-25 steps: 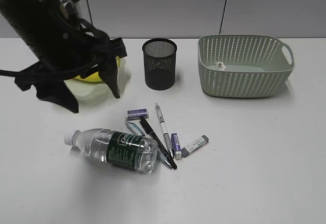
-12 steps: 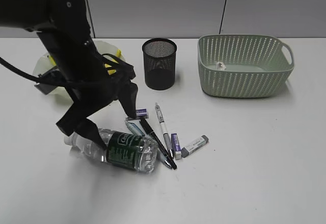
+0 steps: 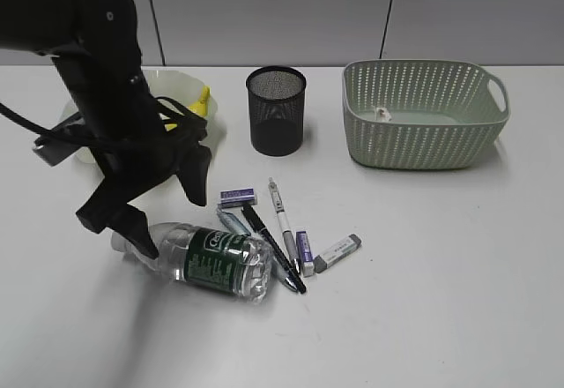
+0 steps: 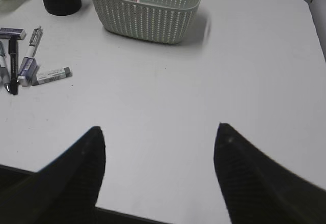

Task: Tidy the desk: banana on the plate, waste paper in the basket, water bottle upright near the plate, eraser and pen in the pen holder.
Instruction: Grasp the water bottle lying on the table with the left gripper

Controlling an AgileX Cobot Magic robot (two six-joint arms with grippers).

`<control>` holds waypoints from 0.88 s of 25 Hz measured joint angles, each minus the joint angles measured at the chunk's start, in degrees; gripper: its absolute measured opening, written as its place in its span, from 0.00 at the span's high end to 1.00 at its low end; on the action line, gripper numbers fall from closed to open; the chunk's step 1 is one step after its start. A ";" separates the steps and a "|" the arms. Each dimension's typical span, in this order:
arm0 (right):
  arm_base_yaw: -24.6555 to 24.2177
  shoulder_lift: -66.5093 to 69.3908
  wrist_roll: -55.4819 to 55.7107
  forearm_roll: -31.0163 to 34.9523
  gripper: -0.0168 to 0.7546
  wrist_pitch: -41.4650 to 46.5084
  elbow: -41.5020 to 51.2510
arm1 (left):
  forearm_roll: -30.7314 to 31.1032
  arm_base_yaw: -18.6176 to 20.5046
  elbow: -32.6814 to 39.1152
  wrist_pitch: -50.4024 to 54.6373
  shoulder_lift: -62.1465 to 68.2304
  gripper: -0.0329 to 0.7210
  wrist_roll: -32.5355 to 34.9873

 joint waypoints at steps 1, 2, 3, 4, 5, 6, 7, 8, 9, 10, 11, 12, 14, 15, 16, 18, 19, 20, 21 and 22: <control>0.00 0.00 0.00 0.00 0.29 0.00 0.00 | 0.58 0.35 0.00 0.00 0.00 0.09 -0.56; 0.00 0.00 0.00 0.00 0.29 0.00 0.00 | 1.09 0.56 0.00 0.00 0.00 0.09 -1.07; 0.00 0.00 0.00 0.00 0.29 0.00 0.00 | 1.71 0.86 0.00 0.00 0.00 0.09 -1.37; 0.00 0.00 0.00 0.00 0.29 0.00 0.00 | 2.13 1.12 0.00 0.00 0.00 0.09 -1.71; 0.00 0.00 0.00 0.00 0.29 0.00 0.00 | 2.63 1.51 0.00 0.00 0.00 0.09 -1.91; 0.00 0.00 0.00 0.00 0.29 0.00 0.00 | 2.93 1.90 0.00 0.00 0.00 0.09 -2.01; 0.00 0.00 0.00 0.00 0.29 0.00 0.00 | 3.06 2.29 0.00 0.00 0.00 0.09 -2.07; 0.00 0.00 0.00 0.00 0.29 0.00 0.00 | 3.14 2.66 0.00 -0.10 0.02 0.09 -2.07; 0.00 0.00 0.00 0.00 0.29 0.00 0.00 | 3.14 2.81 0.00 -0.30 0.13 0.09 -2.12; 0.00 0.00 0.00 0.00 0.29 0.00 0.00 | 3.14 2.86 0.00 -0.55 0.51 0.09 -2.12; 0.00 0.00 0.00 0.00 0.29 0.00 0.00 | 2.89 2.86 0.00 -0.82 1.06 0.09 -2.12; 0.00 0.00 0.00 0.00 0.29 0.00 0.00 | 2.45 2.86 0.00 -0.94 1.72 0.09 -2.12; 0.00 0.00 0.00 0.00 0.29 0.00 0.00 | 1.71 2.86 0.00 -1.51 3.38 0.09 -2.12; 0.00 0.00 0.00 0.00 0.29 0.00 0.00 | 1.39 2.86 0.00 -1.68 4.06 0.10 -2.12; 0.00 0.00 0.00 0.00 0.29 0.00 0.00 | 1.31 2.86 0.00 -2.41 4.60 0.10 -2.12; 0.00 0.00 0.00 0.00 0.29 0.00 0.00 | 1.31 2.86 0.00 -2.35 5.01 0.11 -2.12; 0.00 0.00 0.00 0.00 0.29 0.00 0.00 | 1.31 2.86 0.00 -2.65 5.01 0.11 -2.13; 0.00 0.00 0.00 0.00 0.29 0.00 0.00 | 1.37 2.86 0.00 -2.93 5.01 0.12 -2.13; 0.00 0.00 0.00 0.00 0.29 0.00 0.00 | 1.37 2.86 0.00 -2.67 5.05 0.12 -2.13; 0.00 0.00 0.00 0.00 0.29 0.00 0.00 | 1.37 2.86 0.00 -2.98 5.20 0.13 -2.13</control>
